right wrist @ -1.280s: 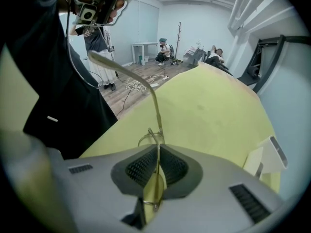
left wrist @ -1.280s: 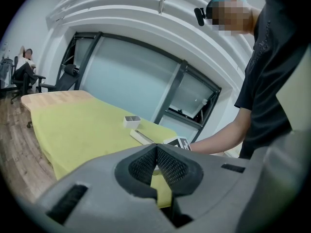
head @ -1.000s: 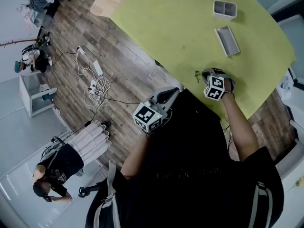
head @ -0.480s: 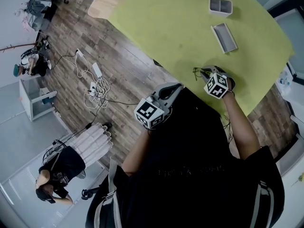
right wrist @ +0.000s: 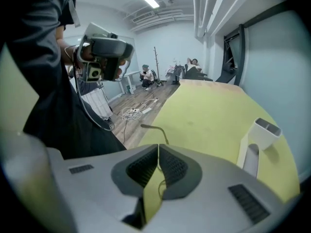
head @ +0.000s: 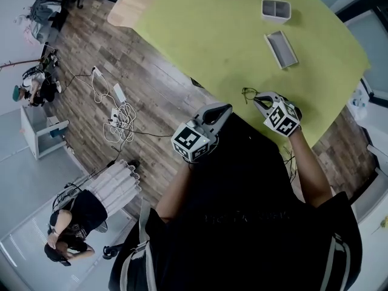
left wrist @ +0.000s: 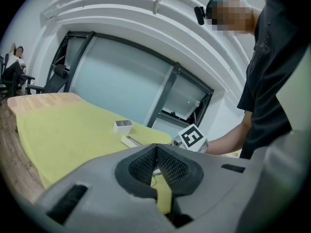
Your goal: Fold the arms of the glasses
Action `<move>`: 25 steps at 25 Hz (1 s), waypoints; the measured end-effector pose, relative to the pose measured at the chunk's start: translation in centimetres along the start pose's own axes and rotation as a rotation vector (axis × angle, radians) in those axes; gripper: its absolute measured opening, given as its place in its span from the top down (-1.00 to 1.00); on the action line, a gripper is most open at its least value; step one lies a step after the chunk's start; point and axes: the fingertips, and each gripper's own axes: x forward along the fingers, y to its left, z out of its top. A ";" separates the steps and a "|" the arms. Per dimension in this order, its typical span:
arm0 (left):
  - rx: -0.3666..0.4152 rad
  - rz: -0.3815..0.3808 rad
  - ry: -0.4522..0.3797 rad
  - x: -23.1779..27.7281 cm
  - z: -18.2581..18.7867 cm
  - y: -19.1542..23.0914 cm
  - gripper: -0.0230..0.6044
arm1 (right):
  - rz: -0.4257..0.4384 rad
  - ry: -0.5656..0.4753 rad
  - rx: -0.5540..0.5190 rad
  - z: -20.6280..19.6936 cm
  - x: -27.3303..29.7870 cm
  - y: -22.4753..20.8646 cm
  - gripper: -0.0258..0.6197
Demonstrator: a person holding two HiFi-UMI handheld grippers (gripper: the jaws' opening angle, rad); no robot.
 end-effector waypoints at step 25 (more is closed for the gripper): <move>-0.018 0.012 -0.014 -0.6 0.1 1.5 0.87 | -0.005 -0.028 0.064 3.3 -0.4 2.5 0.75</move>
